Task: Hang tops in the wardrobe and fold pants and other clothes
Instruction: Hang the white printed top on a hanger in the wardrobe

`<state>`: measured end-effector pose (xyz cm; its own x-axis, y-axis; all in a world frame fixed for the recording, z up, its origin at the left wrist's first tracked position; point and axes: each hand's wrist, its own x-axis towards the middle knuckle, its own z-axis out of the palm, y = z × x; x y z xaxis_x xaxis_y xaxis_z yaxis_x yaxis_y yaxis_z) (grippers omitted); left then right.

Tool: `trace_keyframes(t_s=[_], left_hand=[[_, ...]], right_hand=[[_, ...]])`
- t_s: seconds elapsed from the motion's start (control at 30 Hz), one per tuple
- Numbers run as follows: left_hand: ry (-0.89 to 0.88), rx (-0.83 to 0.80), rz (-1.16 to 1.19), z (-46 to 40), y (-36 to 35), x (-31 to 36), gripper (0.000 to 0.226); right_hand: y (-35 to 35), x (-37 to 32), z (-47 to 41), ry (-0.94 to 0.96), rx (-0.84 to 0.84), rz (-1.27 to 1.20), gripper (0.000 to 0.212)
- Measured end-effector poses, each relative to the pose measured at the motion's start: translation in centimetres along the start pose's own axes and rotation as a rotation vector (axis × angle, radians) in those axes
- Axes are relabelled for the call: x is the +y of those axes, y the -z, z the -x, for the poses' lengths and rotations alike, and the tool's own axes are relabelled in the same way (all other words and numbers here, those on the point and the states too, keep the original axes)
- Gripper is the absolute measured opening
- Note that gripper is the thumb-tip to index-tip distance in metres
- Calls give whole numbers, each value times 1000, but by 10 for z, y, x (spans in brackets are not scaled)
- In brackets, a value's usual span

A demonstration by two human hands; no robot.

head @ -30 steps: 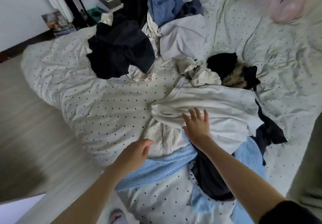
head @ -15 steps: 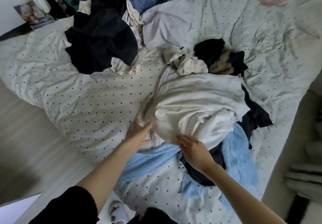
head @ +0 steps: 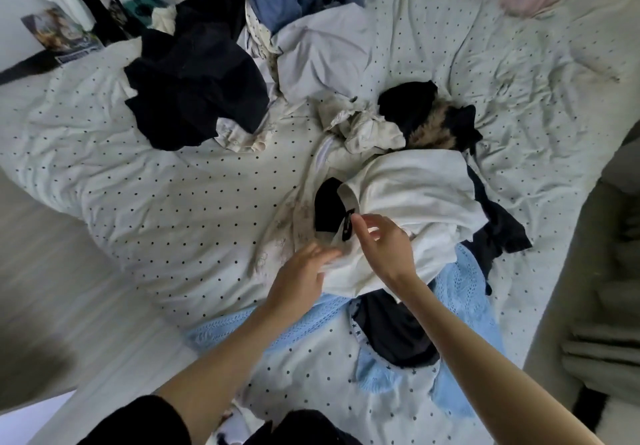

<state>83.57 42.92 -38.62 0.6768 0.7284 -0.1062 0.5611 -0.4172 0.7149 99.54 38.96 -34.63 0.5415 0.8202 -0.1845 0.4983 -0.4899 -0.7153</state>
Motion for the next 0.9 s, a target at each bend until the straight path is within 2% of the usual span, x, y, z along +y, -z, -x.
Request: trace_keyframes(t_s=[0.1, 0.23, 0.33, 0.43, 0.5, 0.6, 0.67, 0.73, 0.77, 0.83, 0.9], left_hand=[[-99, -120, -102, 10, -2, 3, 55], [-134, -146, -43, 9, 4, 0, 48], [-157, -206, 43, 8, 7, 4, 37], [-41, -251, 83, -1, 15, 8, 27], [2, -159, -18, -19, 27, 11, 28], [-85, -86, -173, -53, 43, 28, 51], [-195, -122, -319, -76, 46, 46, 68], [-302, -220, -396, -92, 42, 67, 72], [-347, -304, -389, -98, 35, 78, 66], [-330, -450, -371, -103, 28, 87, 38], [-290, -460, -432, -103, 28, 91, 19]], right_hand=[[-13, -13, -21, -116, -156, 94, 39], [-16, -2, -22, -241, -178, 230, 36], [-11, 9, -19, -232, -234, 257, 25], [-1, 14, -8, -195, -150, 60, 21], [10, 13, 1, -129, -124, -119, 16], [36, 9, 13, -16, -200, -375, 14], [55, 6, 21, 42, -232, -470, 14], [71, 3, 28, 67, -246, -490, 13], [80, 4, 33, 70, -243, -483, 11], [92, 8, 38, 37, -281, -419, 3], [104, 17, 45, -30, -298, -275, 12]])
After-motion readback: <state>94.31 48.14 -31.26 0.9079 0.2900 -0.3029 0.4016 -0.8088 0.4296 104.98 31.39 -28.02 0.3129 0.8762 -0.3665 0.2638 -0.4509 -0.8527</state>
